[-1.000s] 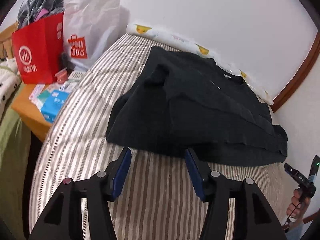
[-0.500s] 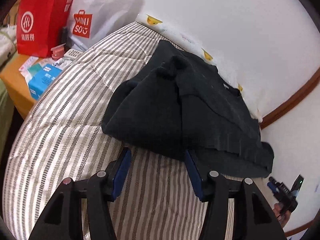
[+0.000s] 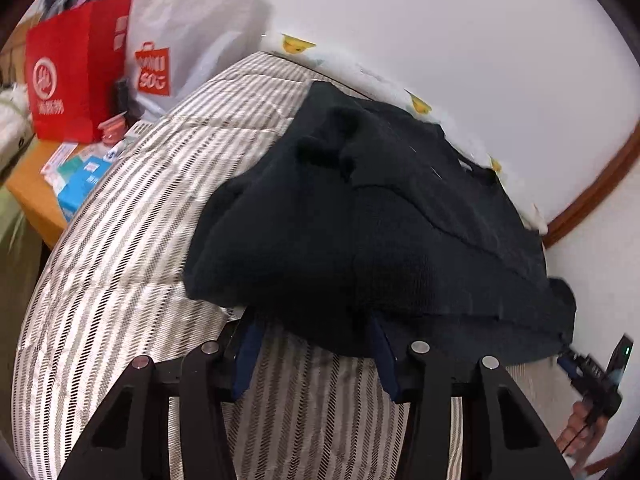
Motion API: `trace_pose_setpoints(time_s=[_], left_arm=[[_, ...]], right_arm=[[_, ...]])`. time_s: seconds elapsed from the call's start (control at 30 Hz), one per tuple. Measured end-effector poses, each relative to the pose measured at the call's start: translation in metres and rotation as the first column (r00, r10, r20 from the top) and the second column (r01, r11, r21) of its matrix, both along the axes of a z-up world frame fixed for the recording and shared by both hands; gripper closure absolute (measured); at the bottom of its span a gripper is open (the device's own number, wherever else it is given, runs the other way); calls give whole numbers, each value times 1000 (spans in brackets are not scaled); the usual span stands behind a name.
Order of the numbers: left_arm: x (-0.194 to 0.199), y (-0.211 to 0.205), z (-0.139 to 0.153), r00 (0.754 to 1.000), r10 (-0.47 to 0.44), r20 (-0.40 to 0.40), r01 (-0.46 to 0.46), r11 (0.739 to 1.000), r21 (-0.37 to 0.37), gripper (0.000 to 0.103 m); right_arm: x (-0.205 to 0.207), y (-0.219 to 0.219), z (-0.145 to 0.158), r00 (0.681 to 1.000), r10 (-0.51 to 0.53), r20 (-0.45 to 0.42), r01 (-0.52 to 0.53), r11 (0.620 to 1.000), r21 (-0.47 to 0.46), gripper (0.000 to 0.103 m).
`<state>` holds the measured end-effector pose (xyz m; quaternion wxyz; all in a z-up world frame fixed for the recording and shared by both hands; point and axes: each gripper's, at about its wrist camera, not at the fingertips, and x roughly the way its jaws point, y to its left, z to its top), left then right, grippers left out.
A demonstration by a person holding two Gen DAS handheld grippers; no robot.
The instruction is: Fold small clothes
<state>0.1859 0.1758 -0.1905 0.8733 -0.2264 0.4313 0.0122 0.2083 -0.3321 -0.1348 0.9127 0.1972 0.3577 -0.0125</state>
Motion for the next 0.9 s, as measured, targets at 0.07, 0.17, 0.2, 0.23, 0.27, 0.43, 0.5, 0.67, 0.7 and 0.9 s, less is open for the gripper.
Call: trace_pose_setpoints(time_s=[0.07,0.17,0.2,0.23,0.27,0.43,0.5,0.67,0.7,0.9], left_arm=[[1,0,0,1000,-13,6,13,1000,5,57],[2,7,-1,1000,-4,8,5,999,-43,58],[4,7,-1,1000,-2,5,2,999,-42,58],[5,6,-1,1000,-2,1,2,1000,-31,58],[7,5,-1,1000,-1,0,1,1000,-22,59],[13,-2,-1,1000,7,0,-7,1000,23,65],[14,-2,-1,1000,8,-3,-8,1000,30,69],[15,-1,-1,1000,13,-13,-13,1000,18,81],[14,-2,-1,1000,12,-11,-11,1000,22,86],[7,-6,5,1000,18,-5,-18,999,52,93]], right_arm=[[2,4,-1,1000,7,7,-7,1000,7,48],[4,6,-4,1000,-2,9,2,1000,25,48],[5,5,-5,1000,-4,10,4,999,35,48],[6,5,-5,1000,-7,11,7,999,49,48],[8,3,-6,1000,-9,13,9,998,69,48],[14,-6,-10,999,-34,17,31,987,158,48],[17,-9,-10,999,-43,17,39,983,180,47],[23,-11,-9,998,-62,16,58,978,200,59],[25,-10,-9,998,-66,12,63,980,187,76],[21,-5,-1,999,-38,25,35,993,114,87]])
